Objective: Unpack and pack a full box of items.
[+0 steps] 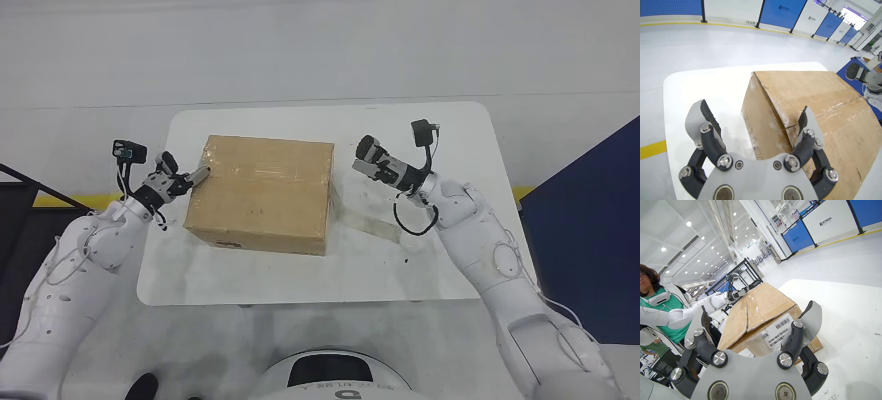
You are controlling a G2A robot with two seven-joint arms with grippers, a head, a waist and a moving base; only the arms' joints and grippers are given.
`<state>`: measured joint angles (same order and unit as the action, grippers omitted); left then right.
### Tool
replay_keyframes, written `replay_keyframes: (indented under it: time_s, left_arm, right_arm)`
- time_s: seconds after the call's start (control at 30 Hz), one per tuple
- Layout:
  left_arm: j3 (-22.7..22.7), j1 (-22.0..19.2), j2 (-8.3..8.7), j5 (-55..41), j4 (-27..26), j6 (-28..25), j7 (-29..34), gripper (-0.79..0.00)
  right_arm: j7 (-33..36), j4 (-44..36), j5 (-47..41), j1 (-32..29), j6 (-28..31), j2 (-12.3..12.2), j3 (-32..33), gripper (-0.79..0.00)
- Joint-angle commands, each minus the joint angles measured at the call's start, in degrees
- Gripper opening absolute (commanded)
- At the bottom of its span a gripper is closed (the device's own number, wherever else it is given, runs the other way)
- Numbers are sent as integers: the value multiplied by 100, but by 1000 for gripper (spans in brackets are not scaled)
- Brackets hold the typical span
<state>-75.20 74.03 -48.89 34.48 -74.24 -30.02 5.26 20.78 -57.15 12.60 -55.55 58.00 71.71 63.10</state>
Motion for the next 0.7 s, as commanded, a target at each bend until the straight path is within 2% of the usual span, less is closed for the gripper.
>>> replay_keyframes:
  time_s: [0.0, 0.2, 0.23, 0.37, 0.67]
  left_arm:
    - [3, -1, -16, -6, 42, 51, 4, 0]
    - [-42, -43, -48, 14, 150, 85, 52, 0]
    - [-62, -45, -49, 29, 161, 82, 56, 0]
    - [-69, -45, -49, 35, 163, 80, 56, 0]
    - [-69, -45, -49, 35, 163, 80, 56, 0]
  right_arm:
    - [0, 0, 0, 0, 0, 0, 0, 0]
    - [-3, -17, 97, -14, -114, -5, 8, 0]
    - [59, -78, 391, -48, -269, -21, 1, 0]
    - [328, -102, 1124, -291, -248, -149, 151, 0]
    - [354, -102, 1146, -309, -242, -160, 167, 0]
